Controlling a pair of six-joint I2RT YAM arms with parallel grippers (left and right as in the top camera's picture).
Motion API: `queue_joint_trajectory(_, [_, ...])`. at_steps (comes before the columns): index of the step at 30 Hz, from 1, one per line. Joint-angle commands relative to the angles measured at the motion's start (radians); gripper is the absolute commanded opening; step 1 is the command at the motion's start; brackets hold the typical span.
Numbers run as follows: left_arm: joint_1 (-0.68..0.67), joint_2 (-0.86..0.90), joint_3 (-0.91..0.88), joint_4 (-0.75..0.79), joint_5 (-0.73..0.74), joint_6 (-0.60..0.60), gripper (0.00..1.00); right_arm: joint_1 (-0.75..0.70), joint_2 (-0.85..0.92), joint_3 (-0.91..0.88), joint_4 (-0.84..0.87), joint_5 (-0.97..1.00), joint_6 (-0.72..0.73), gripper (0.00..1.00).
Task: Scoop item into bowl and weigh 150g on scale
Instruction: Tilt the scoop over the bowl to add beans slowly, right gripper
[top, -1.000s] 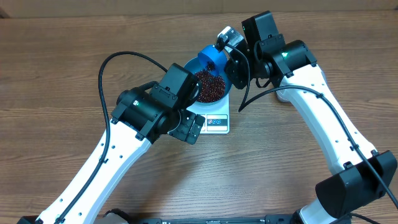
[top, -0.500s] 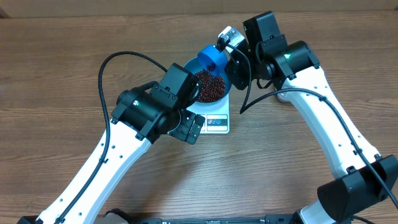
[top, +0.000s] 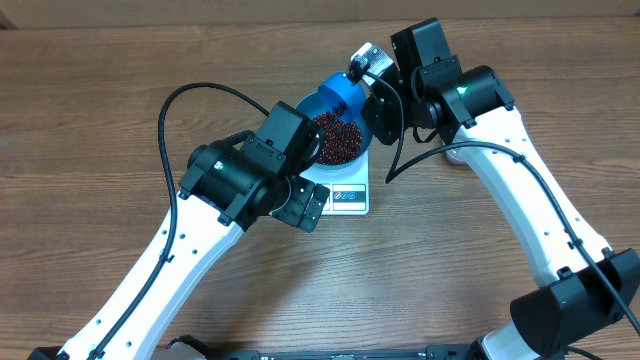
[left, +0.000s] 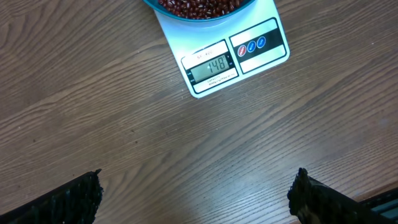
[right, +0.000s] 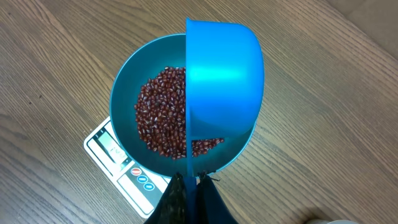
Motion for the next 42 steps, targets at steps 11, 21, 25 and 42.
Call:
queue_joint_trajectory(11, [-0.006,0.007,-0.002,0.001,-0.009,-0.008,1.0,-0.006,-0.035,-0.01,0.006,-0.055,-0.076,0.04])
queue_joint_trajectory(21, [-0.006,0.007,-0.002,0.001,-0.009,-0.008,1.0,-0.012,-0.035,-0.009,-0.004,-0.056,-0.075,0.04])
queue_joint_trajectory(25, [-0.006,0.007,-0.002,0.001,-0.009,-0.007,1.0,-0.012,-0.035,-0.01,-0.007,-0.056,-0.075,0.04])
queue_joint_trajectory(42, [-0.006,0.007,-0.002,0.001,-0.009,-0.007,1.0,-0.012,-0.035,-0.009,-0.013,-0.055,-0.075,0.04])
